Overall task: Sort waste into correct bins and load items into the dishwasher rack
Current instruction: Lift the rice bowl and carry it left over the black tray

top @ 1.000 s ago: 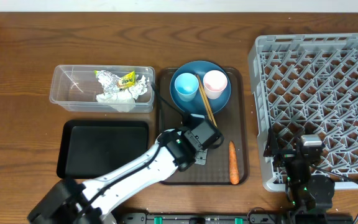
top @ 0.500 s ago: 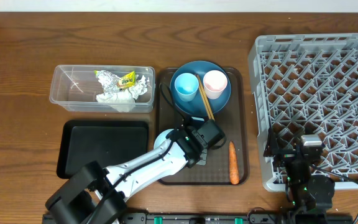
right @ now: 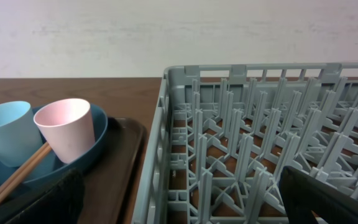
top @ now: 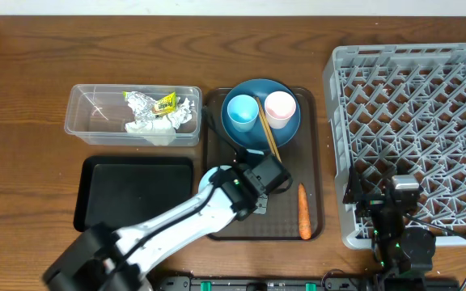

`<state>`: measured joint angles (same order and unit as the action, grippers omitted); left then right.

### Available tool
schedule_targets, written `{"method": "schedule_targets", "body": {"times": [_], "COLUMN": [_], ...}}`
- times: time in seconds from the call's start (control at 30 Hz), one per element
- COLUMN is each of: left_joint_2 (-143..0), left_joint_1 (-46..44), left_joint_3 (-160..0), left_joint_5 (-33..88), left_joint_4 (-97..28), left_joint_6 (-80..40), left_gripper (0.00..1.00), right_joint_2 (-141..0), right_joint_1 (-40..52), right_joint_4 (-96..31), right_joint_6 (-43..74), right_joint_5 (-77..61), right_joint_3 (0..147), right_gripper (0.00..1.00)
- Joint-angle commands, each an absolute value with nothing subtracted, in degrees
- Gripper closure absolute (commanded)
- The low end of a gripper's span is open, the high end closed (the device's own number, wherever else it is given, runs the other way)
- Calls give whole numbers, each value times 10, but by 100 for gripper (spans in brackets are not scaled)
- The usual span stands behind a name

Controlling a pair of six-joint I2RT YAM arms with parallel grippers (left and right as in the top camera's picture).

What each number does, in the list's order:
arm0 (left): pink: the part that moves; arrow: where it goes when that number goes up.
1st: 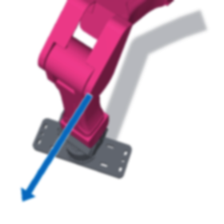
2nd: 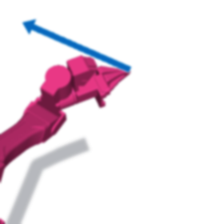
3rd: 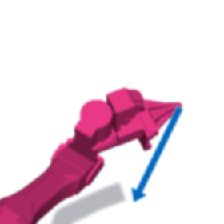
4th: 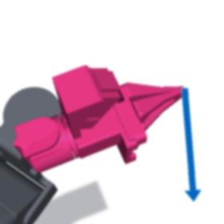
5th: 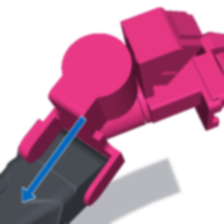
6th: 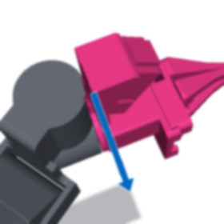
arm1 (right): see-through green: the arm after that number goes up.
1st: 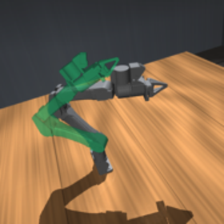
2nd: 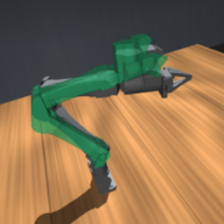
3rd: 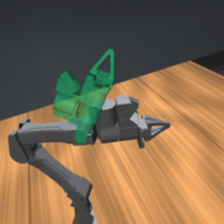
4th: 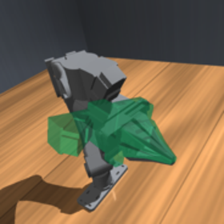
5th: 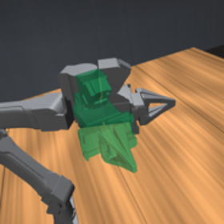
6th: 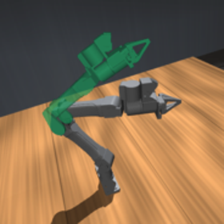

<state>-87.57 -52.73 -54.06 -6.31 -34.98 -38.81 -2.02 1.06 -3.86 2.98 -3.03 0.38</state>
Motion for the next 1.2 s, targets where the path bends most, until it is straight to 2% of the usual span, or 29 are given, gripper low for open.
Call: {"method": "schedule_targets", "body": {"times": [0.0,0.23,0.5,1.17], "left_joint_2": [-823,-730,-670,-665], "left_joint_1": [-524,-473,-352,67], "left_joint_3": [-550,-550,-550,-517], "left_joint_5": [-69,-71,-46,422], "left_joint_4": [-365,-428,-495,-505], "left_joint_6": [-380,-376,-303,-50], "left_gripper": [94,94,94,94], "right_joint_2": [-20,-20,-20,-20], "right_joint_1": [10,10,10,10], "right_joint_4": [-41,-41,-41,-41], "right_joint_6": [27,27,27,27], "right_joint_5": [-30,-30,-30,-30], "right_joint_3": [3,3,3,3], "right_gripper": [1,1,1,1]}}
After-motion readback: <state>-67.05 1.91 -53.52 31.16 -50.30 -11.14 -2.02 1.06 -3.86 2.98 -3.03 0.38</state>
